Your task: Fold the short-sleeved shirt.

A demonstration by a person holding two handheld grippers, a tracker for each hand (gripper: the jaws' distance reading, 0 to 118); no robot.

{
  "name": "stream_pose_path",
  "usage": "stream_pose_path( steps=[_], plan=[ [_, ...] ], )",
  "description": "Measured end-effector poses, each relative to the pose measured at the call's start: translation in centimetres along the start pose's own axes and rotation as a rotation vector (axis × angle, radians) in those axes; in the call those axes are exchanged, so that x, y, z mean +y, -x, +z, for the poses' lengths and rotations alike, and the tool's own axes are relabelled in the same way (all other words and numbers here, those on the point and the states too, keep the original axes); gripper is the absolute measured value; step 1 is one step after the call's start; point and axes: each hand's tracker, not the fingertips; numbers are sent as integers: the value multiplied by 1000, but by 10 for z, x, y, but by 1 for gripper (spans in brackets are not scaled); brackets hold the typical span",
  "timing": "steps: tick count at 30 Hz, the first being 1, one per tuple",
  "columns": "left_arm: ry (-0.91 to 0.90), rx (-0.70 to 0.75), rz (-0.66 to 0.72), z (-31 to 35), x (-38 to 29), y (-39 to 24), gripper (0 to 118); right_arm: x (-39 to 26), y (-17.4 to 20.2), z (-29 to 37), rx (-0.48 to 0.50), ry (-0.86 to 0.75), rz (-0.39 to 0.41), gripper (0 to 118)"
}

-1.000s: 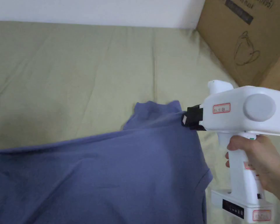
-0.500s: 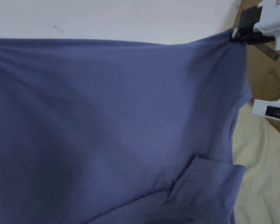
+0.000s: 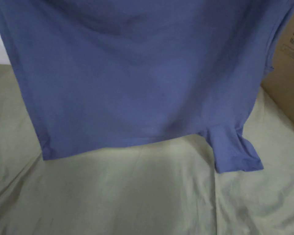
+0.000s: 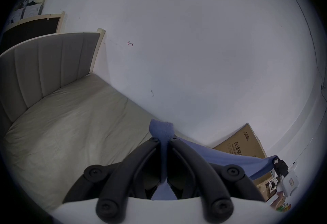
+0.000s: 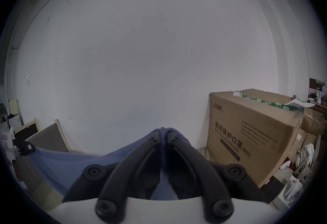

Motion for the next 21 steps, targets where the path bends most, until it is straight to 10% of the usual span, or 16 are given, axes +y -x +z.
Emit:
stream_pose_path(
  steps=[11,21],
  plan=[
    [30,-61,-46,2,-25,8,4,-7,10,21,-13,-39,45,6],
    [318,-24,49,50,-154,129,4,-147,-38,150,90,207,53,6]
  ],
)
